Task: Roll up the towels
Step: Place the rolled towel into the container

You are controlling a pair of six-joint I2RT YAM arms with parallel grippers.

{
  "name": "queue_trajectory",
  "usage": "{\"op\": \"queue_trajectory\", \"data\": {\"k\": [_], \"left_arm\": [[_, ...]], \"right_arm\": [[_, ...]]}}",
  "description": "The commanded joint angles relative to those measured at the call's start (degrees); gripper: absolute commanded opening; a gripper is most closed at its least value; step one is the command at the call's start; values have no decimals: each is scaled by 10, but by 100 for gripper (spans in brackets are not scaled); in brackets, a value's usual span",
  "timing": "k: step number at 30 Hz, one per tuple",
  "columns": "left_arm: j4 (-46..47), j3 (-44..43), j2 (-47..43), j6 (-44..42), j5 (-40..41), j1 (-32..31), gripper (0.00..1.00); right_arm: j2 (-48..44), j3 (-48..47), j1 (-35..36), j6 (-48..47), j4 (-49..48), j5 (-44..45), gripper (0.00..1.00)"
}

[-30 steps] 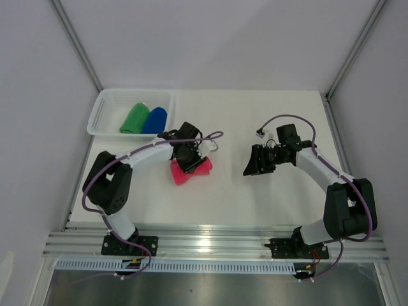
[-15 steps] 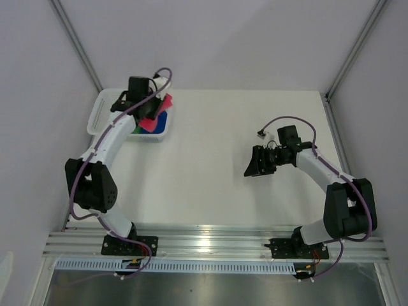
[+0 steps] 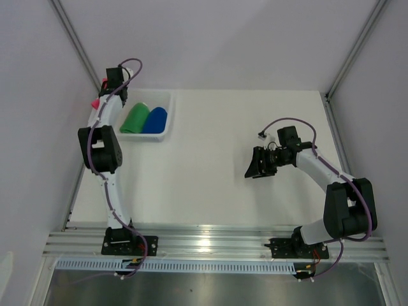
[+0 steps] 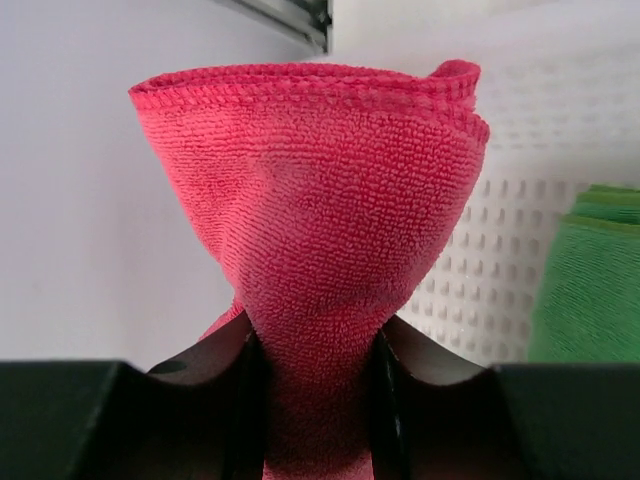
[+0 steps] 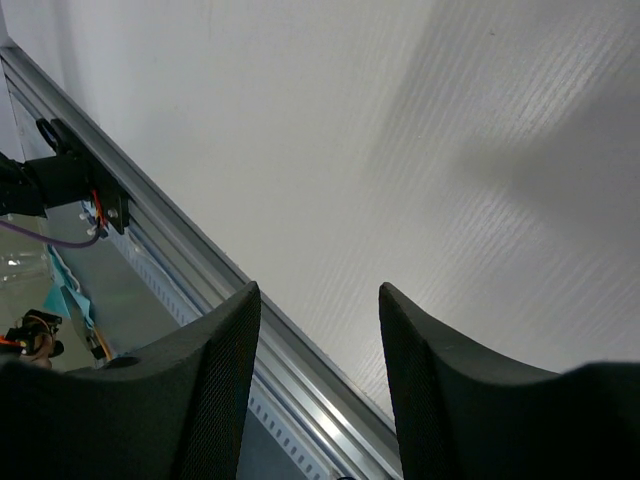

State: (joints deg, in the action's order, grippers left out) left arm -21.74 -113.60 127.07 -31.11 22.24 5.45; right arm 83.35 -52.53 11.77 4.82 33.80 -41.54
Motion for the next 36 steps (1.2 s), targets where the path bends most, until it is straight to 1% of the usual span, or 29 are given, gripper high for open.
{"op": "queue_trajectory", "data": {"k": [1,2,5,6,9,10,12,13,15,16,18,22,27,28,30,33,36], "left_arm": [[-72,-86,42,-1,-6,7,1],[-82,-91,55,3,-24,6,1],[-127,-87,58,23,-65,12,1],[-152,-83,57,40,-112,16,1],[-166,-78,59,52,-156,24,3],[-180,-81,66,52,-159,25,4],[-209,-121,96,56,-186,26,8],[-237,-130,105,61,-192,30,10],[-259,-164,125,85,-208,36,15],[-266,-169,128,92,-218,44,20],[-272,-167,128,105,-242,54,26],[-284,-165,126,110,-258,67,43],[-295,-162,122,111,-272,71,54],[-295,-160,121,112,-274,71,59],[-287,-152,111,117,-276,72,64],[-269,-136,86,120,-271,72,68],[-257,-128,61,123,-260,71,70]], "right_arm": [[1,-27,-3,10,19,16,54],[1,-29,-2,11,20,21,54],[4,-35,-3,12,21,28,54],[8,-38,-2,12,21,28,54],[20,-47,-2,7,24,24,54],[23,-49,-2,4,25,23,54],[33,-59,-3,-2,35,25,54],[35,-62,-2,-6,39,27,53],[35,-64,-3,-9,45,32,54],[30,-63,-3,-9,45,34,54],[23,-58,-3,-8,41,35,53],[15,-55,-2,-8,40,37,54],[12,-60,-2,-4,41,35,54],[10,-60,-3,-4,41,35,54],[5,-58,-3,-7,44,36,54],[-5,-56,-2,-9,50,37,54],[-13,-49,-3,-10,50,37,54]]}}
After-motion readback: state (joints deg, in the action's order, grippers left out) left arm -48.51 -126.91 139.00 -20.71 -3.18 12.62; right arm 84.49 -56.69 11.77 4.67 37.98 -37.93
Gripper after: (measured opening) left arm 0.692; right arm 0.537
